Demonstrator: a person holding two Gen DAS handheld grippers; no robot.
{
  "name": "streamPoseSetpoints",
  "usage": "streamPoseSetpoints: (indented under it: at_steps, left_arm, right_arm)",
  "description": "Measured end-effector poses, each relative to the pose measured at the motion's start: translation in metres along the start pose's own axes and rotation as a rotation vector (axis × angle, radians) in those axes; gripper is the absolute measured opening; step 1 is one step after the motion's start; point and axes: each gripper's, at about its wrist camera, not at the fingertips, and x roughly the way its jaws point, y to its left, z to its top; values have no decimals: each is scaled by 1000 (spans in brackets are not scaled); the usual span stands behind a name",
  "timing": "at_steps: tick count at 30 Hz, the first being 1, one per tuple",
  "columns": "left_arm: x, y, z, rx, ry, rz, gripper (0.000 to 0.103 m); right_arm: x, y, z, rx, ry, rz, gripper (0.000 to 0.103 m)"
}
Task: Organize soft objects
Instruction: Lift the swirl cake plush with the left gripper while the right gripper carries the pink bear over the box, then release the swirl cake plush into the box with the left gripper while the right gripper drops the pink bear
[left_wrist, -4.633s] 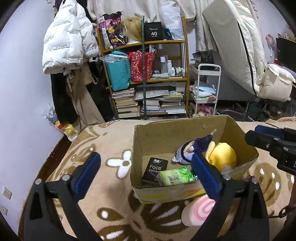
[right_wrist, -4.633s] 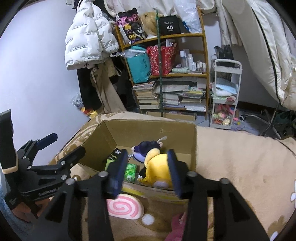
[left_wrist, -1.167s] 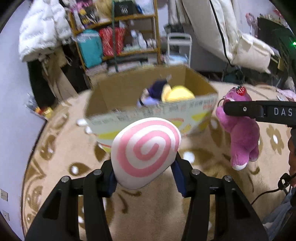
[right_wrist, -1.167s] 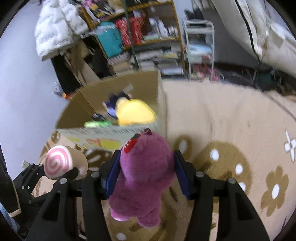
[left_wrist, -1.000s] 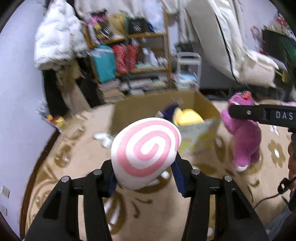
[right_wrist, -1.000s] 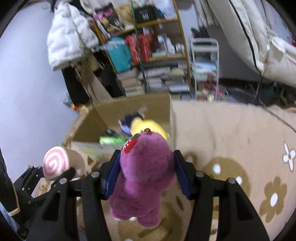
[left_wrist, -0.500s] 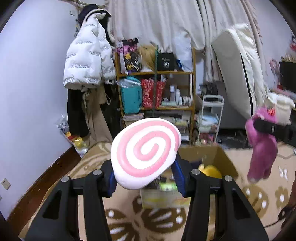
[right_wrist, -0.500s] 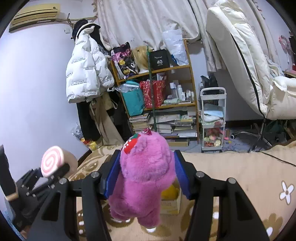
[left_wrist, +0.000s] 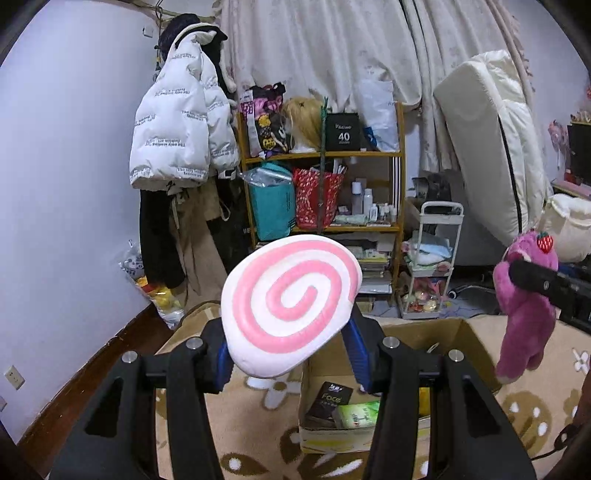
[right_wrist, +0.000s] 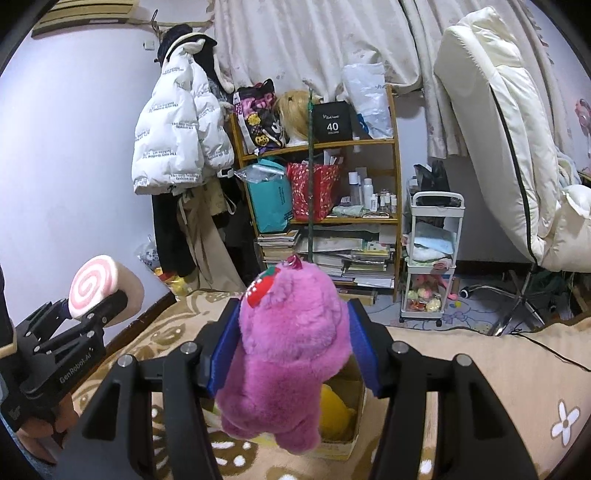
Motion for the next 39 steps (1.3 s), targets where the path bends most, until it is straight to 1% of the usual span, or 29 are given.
streamPoseSetpoints:
  at_steps: [4, 11, 12, 15, 19, 22, 26, 30, 32, 34, 39]
  left_arm:
    - [16, -2, -11, 15, 35, -14, 49]
    - [41, -10, -26, 1, 99, -98, 50]
    - [46, -12, -28, -6, 119, -118, 50]
    - [55, -18, -29, -3, 185, -138, 50]
    - [60, -28, -28, 23, 211, -134, 51]
    - [68, -32, -29, 21, 230, -155, 52]
    - [87, -31, -36, -10, 277, -154, 55]
    - [98, -30, -45, 20, 322, -169, 58]
    - [104, -31, -50, 22, 365, -191, 58]
    - [106, -31, -52, 24, 384, -204, 60]
    - [108, -30, -51, 23, 408, -193, 67]
  right_arm:
    - [20, -4, -7, 4, 27, 0, 61]
    - [51, -11, -27, 14, 92, 19, 61]
    - [54, -11, -29, 20, 99, 22, 61]
    - [63, -12, -31, 36, 113, 26, 61]
    - [77, -7, -26, 23, 120, 19, 61]
    - [89, -7, -23, 38, 131, 19, 62]
    - [113, -9, -15, 54, 186, 3, 62]
    - [122, -8, -9, 37, 239, 3, 62]
    - [124, -6, -13, -6, 277, 0, 63]
    - [125, -6, -21, -31, 309, 0, 63]
    - [128, -14, -37, -3, 344, 14, 64]
